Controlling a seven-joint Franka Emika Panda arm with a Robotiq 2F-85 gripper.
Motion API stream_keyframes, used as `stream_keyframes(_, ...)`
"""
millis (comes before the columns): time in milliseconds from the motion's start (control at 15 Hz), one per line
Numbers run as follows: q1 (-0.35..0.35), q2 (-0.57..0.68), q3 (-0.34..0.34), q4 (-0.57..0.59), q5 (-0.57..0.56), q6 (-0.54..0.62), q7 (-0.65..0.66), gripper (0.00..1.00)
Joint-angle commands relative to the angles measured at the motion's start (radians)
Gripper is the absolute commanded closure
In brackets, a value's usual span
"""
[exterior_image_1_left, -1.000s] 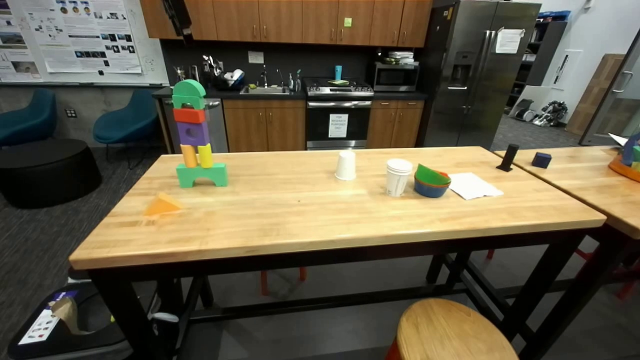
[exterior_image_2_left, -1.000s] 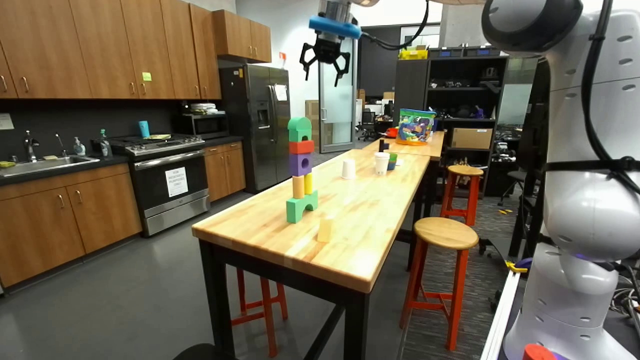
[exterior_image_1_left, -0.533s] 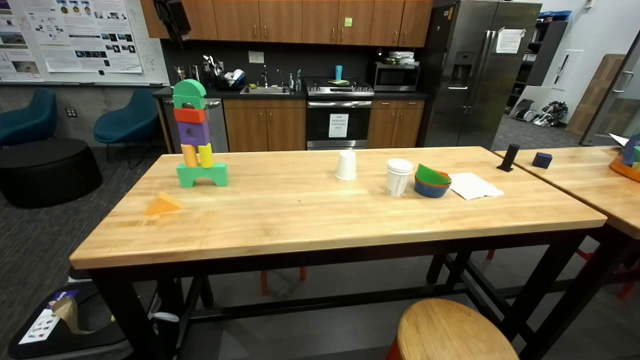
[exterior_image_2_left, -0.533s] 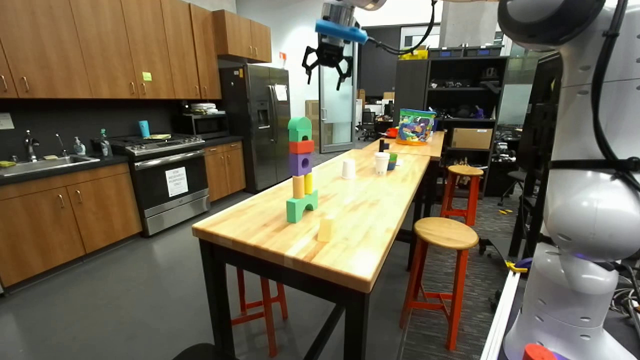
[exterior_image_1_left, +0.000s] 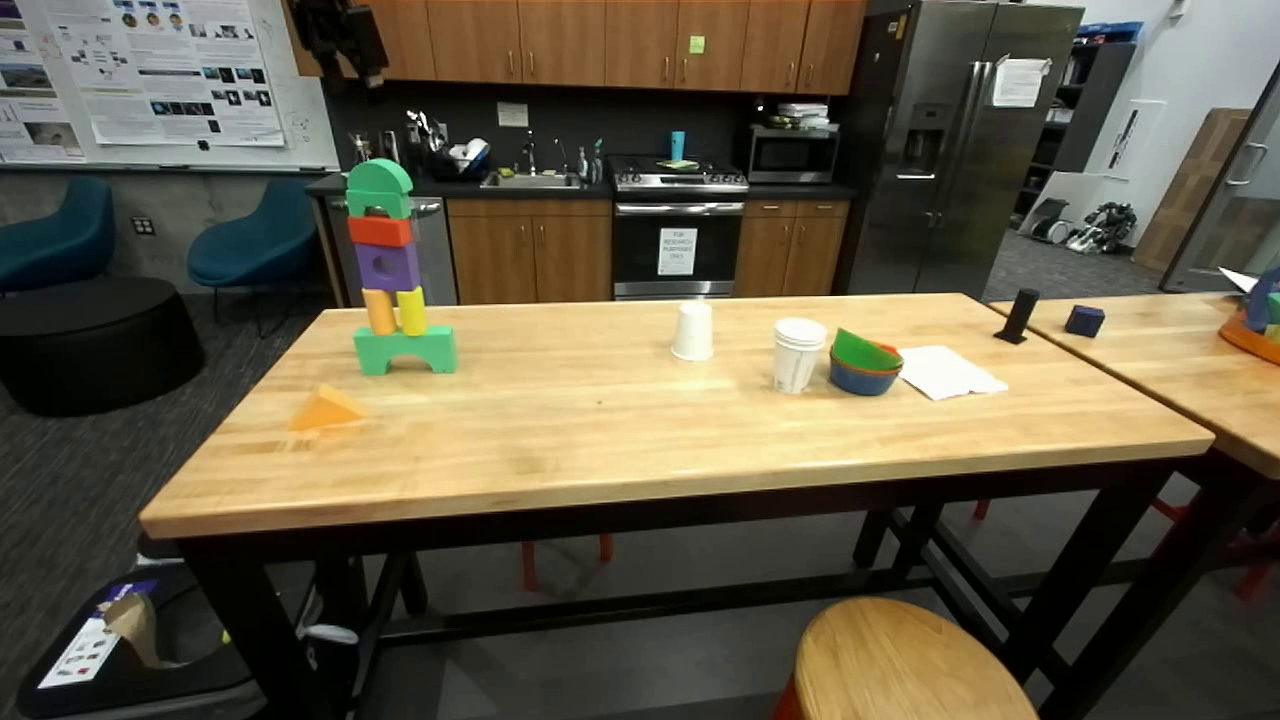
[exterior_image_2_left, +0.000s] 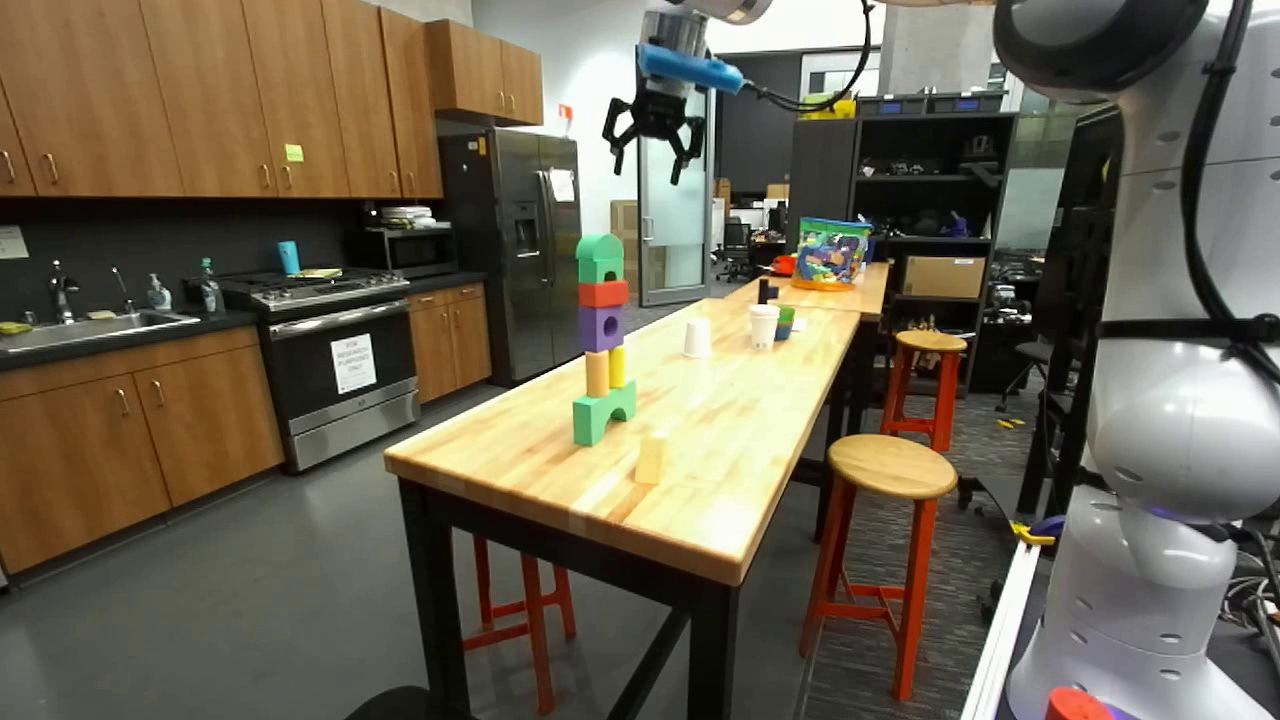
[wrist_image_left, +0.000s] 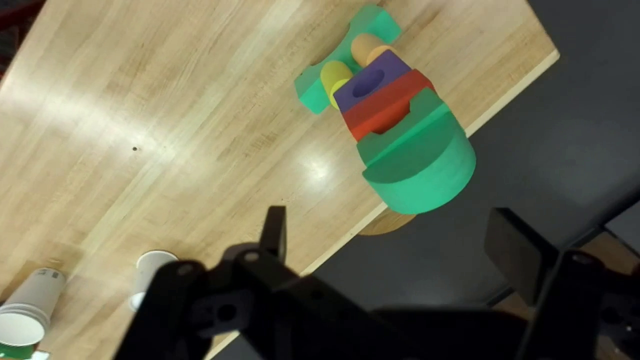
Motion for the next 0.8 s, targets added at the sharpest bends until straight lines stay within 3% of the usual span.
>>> stream_keyframes(0, -0.02, -0.017, -0.003, -0.003, 0.06, -0.059, -0.218, 0.0)
stream_keyframes(267, -0.048, -0.02, -0.014, 0.002, 0.121, -0.132, -0.471, 0.0)
stream_keyframes(333, -0.033, -0.006, -0.009, 0.002, 0.089, -0.094, -0.367, 0.0)
stream_keyframes(733, -0.045, -0.009, -0.008, 0.0, 0.099, -0.132, -0.511, 0.0)
